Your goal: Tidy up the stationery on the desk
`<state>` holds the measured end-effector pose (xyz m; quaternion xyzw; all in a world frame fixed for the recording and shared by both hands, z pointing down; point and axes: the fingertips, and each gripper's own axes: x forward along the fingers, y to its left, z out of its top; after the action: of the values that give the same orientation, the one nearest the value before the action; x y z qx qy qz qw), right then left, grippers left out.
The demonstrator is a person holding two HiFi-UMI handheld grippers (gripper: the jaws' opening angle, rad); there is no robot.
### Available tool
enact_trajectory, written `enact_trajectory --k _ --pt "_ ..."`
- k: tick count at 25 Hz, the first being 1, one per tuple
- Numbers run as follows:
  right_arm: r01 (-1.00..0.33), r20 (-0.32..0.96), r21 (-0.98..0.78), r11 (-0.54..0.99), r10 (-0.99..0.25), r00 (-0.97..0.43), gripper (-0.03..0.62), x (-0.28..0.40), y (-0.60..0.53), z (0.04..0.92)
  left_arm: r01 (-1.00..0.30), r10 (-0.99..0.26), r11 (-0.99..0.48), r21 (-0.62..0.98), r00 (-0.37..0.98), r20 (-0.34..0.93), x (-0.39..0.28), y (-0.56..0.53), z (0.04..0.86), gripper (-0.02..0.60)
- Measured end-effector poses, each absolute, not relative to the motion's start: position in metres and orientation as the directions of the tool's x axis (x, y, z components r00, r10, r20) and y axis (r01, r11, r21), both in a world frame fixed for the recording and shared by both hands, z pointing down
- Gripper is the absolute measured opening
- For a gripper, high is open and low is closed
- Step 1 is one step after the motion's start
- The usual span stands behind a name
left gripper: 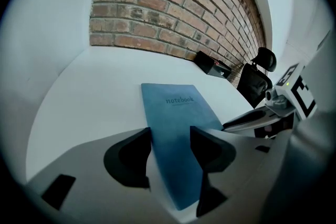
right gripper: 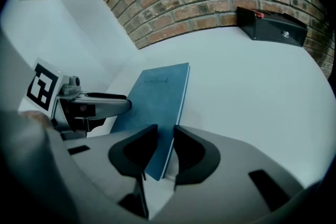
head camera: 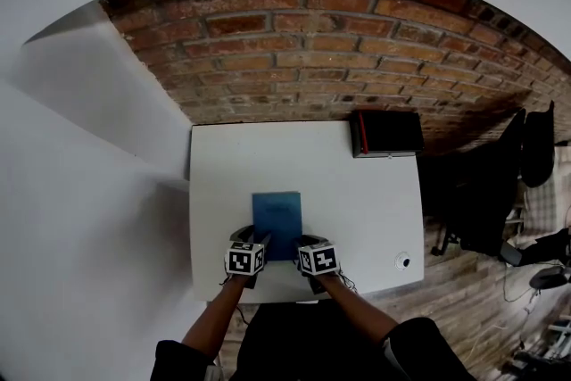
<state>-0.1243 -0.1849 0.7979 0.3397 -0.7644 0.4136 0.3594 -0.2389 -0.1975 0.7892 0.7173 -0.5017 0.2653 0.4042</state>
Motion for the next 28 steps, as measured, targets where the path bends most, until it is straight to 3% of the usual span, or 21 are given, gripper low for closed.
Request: enact_trajectory --k 28 --pt "-0.803 0.832 -0.407 0.435 -0.185 -0.523 0.107 -0.123 -0.168 0.798 -0.933 -0.523 -0.124 0.337 0.350 0.777 -0.240 -0.182 0.789 0.239"
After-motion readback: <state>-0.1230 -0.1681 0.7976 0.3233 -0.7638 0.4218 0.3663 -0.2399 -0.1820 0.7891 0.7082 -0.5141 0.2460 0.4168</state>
